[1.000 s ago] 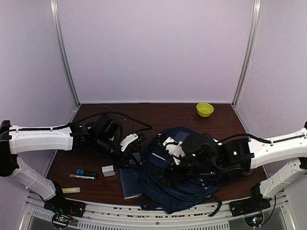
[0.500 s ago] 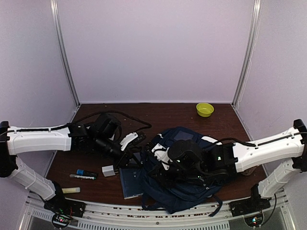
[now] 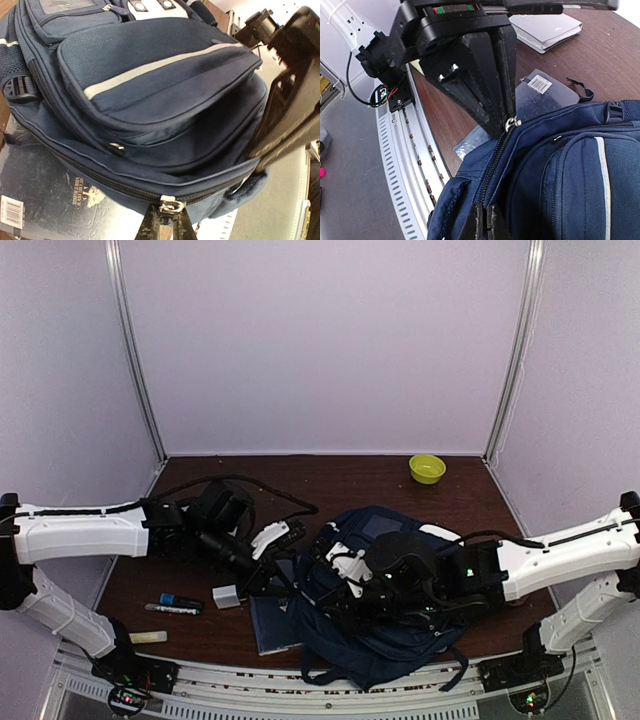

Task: Pack the student bag
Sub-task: Unzip the largest pocket of the student bag.

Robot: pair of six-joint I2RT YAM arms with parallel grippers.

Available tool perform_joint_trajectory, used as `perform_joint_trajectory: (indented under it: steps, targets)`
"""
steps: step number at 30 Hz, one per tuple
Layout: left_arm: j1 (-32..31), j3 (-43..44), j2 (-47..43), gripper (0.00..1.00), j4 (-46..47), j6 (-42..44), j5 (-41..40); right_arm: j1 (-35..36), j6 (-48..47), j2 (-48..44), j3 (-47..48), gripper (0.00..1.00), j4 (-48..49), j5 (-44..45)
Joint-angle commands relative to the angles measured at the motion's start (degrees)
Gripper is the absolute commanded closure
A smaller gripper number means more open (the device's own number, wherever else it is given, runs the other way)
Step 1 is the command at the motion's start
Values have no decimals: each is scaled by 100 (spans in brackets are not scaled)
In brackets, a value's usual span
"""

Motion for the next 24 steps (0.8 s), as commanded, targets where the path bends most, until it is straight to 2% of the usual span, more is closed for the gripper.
perform_joint_trajectory:
  steps: [1,8,17,24]
  targets:
    - [45,124,-223,100,-206,297,-667,18,-51,-436,-174,100,44,-260]
    - [121,258,137,100,-219,324,-1310,18,-130,-543,-160,100,4,-537]
    - [476,602,1260,100,246,449,-1211,34,-192,-638,-16,100,-111,-523]
    - [502,683,1514,100,628,314,-1099,37,-194,-720,-28,100,-204,-173]
